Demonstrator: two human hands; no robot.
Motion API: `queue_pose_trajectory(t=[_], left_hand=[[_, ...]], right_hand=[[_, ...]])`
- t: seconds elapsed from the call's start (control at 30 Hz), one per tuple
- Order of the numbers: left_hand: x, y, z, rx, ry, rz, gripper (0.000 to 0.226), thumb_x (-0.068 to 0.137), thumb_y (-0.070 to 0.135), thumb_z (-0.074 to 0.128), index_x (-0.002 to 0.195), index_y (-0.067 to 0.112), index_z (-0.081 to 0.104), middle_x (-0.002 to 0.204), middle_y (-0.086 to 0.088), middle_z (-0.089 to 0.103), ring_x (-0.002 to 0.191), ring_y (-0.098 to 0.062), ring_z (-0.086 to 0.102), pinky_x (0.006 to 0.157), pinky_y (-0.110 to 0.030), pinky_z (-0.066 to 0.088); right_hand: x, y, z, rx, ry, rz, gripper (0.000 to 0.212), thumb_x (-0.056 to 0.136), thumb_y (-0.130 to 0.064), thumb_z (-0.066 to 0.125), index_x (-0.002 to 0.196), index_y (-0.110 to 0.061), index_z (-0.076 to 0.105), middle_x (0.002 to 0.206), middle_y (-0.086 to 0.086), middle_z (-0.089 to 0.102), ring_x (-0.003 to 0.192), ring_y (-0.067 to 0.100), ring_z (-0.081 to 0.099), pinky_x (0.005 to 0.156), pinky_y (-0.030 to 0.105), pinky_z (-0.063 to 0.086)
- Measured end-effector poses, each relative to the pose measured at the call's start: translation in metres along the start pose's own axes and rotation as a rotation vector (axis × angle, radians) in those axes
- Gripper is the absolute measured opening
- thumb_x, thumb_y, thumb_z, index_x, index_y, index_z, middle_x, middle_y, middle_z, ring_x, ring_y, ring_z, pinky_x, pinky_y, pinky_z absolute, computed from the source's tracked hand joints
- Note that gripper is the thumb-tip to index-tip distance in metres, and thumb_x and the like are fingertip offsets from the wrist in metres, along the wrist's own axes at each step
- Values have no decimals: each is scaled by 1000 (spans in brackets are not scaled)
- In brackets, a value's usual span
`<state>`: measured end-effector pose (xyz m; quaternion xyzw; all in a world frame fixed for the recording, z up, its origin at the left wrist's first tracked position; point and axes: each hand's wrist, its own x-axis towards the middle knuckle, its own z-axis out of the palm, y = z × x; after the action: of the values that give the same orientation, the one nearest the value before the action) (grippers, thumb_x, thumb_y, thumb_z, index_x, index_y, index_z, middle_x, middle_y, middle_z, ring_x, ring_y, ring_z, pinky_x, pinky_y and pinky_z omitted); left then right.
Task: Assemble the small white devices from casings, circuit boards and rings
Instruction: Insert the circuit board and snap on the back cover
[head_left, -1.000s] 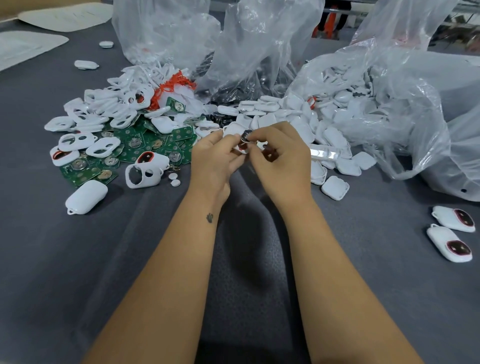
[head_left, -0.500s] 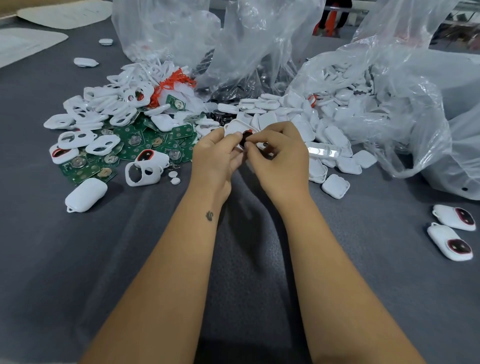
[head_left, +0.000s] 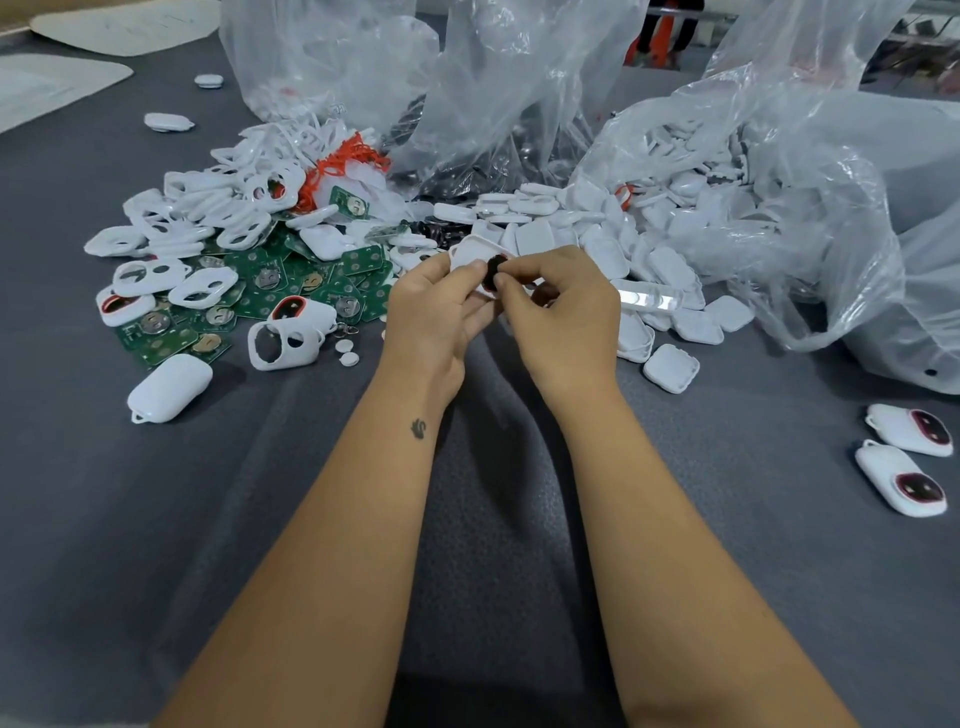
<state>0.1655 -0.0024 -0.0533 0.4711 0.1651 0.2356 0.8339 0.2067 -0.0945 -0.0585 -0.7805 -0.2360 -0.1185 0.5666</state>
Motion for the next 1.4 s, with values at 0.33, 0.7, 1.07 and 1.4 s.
queue_pose_trajectory(t=[0.33, 0.7, 1.07, 1.4], left_hand=[[-4, 0, 3, 18, -73, 18, 42, 94, -7, 50, 64, 18, 65, 62, 3, 69, 60, -11, 70, 60, -24, 57], [-5, -1, 7, 30, 31, 5, 31, 93, -9, 50, 73, 14, 57, 58, 0, 69, 54, -12, 68, 53, -24, 57], [3, 11, -5, -34, 250, 18, 23, 90, -9, 50, 75, 2, 63, 66, -11, 70, 66, -21, 71, 64, -26, 60], [14, 30, -34, 75, 401, 174, 22, 86, -11, 52, 69, 0, 61, 73, -15, 67, 76, -26, 70, 61, -25, 57]], right_hand=[[4, -8, -3, 251, 3, 282, 20, 80, -11, 72, 92, -25, 63, 71, -2, 54, 64, 9, 55, 65, 25, 46], [1, -9, -3, 167, -90, 244, 15, 83, -19, 67, 86, -32, 59, 60, -7, 51, 64, 17, 58, 64, 26, 45], [-5, -7, 6, 123, -140, 195, 10, 92, -19, 55, 92, -25, 63, 77, -7, 62, 73, 13, 58, 70, 29, 45], [-1, -16, 45, -373, -345, -131, 26, 89, -17, 52, 111, -14, 66, 103, 6, 55, 102, 24, 49, 81, 40, 45]])
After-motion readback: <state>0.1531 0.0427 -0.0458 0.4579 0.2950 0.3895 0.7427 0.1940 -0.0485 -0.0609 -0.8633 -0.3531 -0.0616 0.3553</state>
